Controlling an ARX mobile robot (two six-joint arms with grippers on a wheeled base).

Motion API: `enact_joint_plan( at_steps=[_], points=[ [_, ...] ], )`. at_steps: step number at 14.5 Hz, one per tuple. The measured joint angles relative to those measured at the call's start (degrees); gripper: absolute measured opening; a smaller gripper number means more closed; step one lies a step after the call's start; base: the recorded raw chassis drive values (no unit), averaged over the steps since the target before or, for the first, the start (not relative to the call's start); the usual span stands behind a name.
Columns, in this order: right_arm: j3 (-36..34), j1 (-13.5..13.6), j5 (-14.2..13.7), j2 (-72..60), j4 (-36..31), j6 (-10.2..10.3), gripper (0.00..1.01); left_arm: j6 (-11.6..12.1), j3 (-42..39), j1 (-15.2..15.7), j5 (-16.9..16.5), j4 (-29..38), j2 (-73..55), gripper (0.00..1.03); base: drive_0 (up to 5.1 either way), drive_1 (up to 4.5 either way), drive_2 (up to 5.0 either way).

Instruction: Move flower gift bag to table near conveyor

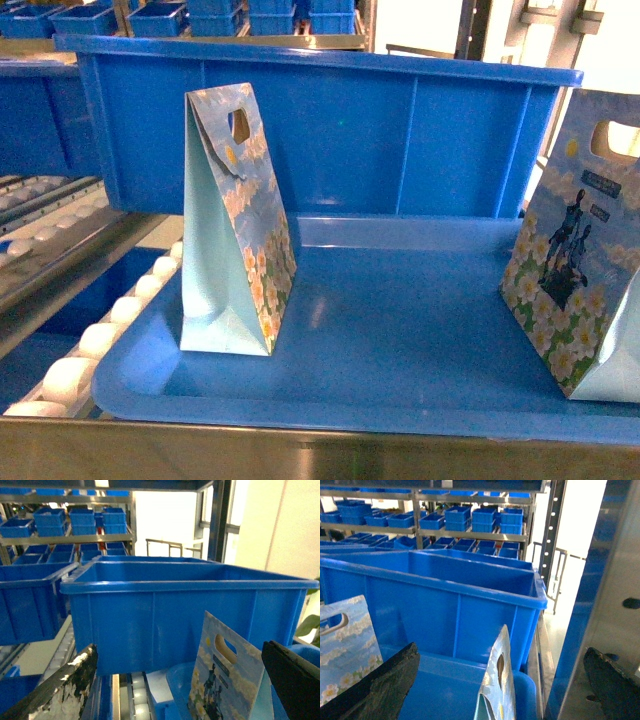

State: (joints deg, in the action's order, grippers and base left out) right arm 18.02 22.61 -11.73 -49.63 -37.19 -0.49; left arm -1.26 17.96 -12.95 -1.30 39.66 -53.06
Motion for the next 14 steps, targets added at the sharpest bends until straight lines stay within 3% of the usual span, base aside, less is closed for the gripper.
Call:
enact_joint_plan(
  at_steps=[3, 10, 14],
  points=[
    [2.51, 0.48, 0.61, -9.60, -2.25, 0.02, 0.98, 1.20, 3.37, -2.82, 1.44, 0.09, -4.20, 0.98, 0.0, 0.00, 0.0],
    [7.78, -2.36, 1.92, -25.38, -4.55, 2.01, 0.98, 1.55, 3.37, -2.80, 1.57, 0.07, -4.15, 0.98, 0.0, 0.00, 0.0],
    [8.15, -3.52, 2.47, -27.89, -3.61, 2.99, 0.98, 1.57, 3.37, -2.80, 1.53, 0.02, -4.15, 0.98, 0.0, 0.00, 0.0]
  ],
)
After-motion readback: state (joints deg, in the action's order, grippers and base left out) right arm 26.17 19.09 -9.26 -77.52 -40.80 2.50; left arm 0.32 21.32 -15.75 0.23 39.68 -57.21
